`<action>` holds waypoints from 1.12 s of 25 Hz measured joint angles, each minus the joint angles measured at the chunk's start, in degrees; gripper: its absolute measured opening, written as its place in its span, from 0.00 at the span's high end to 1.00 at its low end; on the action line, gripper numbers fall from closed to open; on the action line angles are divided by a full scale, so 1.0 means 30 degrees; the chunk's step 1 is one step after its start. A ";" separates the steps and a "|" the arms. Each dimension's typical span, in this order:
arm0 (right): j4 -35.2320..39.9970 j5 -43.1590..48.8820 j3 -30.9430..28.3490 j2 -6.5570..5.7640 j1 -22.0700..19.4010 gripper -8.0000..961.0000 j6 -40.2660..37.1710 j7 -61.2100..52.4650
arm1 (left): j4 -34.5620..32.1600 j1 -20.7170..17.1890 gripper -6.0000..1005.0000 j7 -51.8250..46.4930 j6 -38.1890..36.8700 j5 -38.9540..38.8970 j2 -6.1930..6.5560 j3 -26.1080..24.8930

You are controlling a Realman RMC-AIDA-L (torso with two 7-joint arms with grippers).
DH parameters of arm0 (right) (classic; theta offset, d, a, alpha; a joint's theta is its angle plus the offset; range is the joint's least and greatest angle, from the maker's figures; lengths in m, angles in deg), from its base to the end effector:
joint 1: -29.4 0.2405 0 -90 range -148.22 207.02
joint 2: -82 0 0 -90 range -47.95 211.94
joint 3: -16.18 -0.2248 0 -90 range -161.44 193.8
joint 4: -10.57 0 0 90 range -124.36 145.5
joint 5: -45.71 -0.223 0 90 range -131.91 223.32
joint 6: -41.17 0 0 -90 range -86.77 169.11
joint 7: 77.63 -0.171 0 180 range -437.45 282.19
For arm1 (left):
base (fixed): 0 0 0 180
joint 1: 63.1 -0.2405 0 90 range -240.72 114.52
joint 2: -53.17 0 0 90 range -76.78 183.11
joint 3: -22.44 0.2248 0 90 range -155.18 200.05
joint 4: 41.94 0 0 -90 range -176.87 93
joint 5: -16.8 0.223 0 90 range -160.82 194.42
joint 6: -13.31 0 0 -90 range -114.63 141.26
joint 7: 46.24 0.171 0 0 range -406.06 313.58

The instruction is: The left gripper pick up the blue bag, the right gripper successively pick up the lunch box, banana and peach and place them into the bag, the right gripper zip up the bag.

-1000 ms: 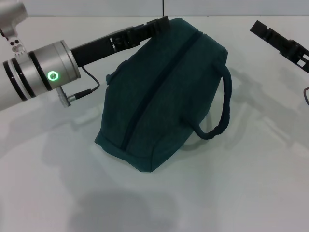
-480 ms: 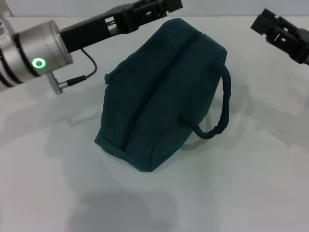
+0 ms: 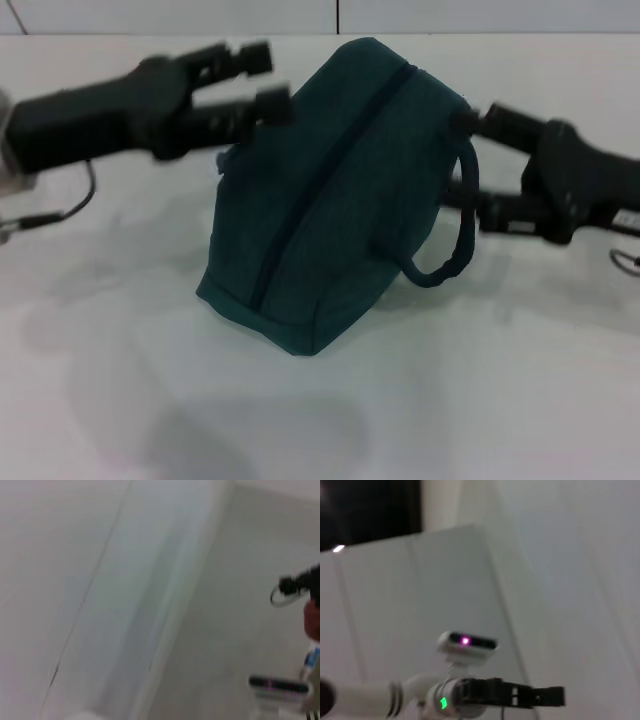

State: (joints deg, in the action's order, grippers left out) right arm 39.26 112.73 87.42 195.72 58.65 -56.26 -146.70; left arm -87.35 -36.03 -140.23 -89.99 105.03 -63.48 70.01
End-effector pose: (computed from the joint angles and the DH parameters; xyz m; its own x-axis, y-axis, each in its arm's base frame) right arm 0.1645 0.3173 0.0021 0.5706 -0.1473 -0.8079 -0.2477 -0.9688 0.0017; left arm -0.1696 0.3241 0.0548 0.5684 0.3188 0.7585 0.3955 -0.9143 0.0879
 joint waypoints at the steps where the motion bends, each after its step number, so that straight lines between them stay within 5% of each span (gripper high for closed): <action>1: 0.0270 0.0530 0.0002 0.0065 0.0002 0.08 -0.0134 0.0077 | -0.0030 -0.0188 0.11 0.0248 -0.0154 0.0147 0.0089 0.0003; 11: 0.0917 0.3227 0.1008 0.0677 0.0707 0.08 0.0140 0.0234 | 0.0116 -0.1934 0.12 0.2804 -0.2258 0.1155 0.0932 -0.0004; 28: 0.0529 0.3116 0.1602 0.0705 0.0871 0.08 0.0984 0.0712 | 0.0055 -0.2358 0.12 0.2972 -0.4018 0.1496 0.0802 0.0052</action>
State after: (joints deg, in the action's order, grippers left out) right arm 40.85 122.08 92.22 197.84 61.26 -53.31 -144.57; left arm -87.18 -43.10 -131.31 -102.05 109.52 -61.07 70.16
